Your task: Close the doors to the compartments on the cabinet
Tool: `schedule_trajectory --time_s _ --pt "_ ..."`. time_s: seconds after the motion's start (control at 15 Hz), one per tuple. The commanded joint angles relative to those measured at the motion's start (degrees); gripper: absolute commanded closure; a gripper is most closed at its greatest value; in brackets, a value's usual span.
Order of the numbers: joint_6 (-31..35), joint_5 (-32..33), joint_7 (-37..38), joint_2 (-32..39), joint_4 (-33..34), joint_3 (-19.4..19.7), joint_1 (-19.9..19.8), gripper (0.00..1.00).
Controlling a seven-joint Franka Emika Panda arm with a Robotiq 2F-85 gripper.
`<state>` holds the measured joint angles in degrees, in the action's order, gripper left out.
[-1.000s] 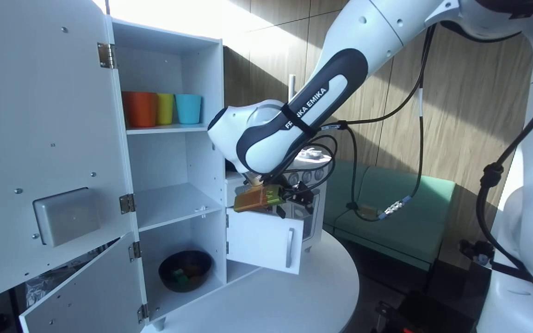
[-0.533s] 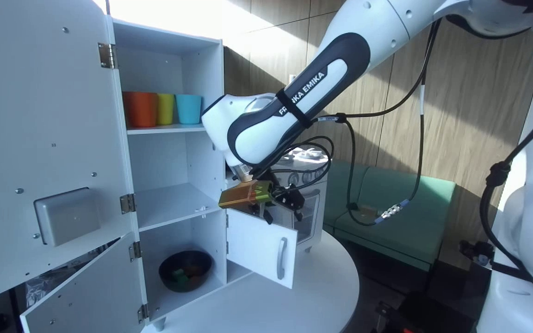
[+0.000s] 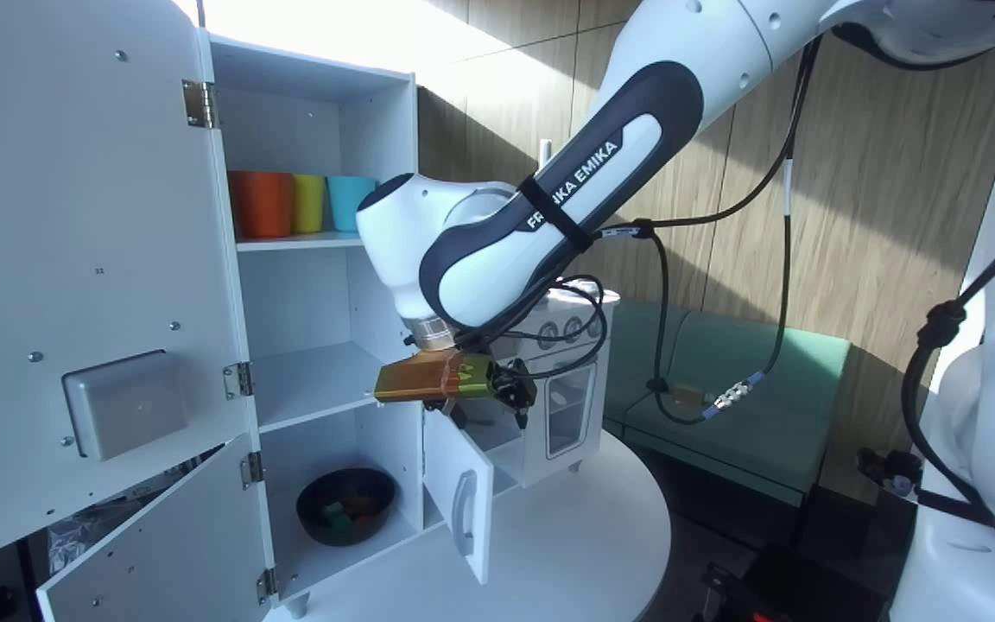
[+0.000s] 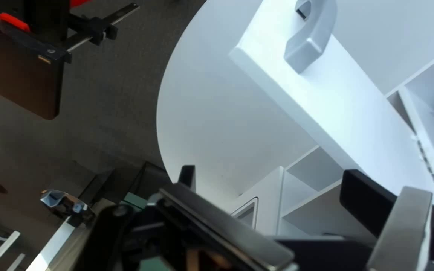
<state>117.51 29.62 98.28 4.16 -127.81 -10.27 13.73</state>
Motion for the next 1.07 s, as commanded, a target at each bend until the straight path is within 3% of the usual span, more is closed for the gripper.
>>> schedule_trajectory --time_s 0.0,0.47,1.0 --pt "7.71 5.05 4.69 -2.41 -2.10 -2.23 2.18 0.00" --pt "13.04 11.14 20.06 0.34 0.33 -5.39 5.34 0.00" --pt "9.89 10.89 37.06 6.49 5.15 -4.54 6.70 0.00"
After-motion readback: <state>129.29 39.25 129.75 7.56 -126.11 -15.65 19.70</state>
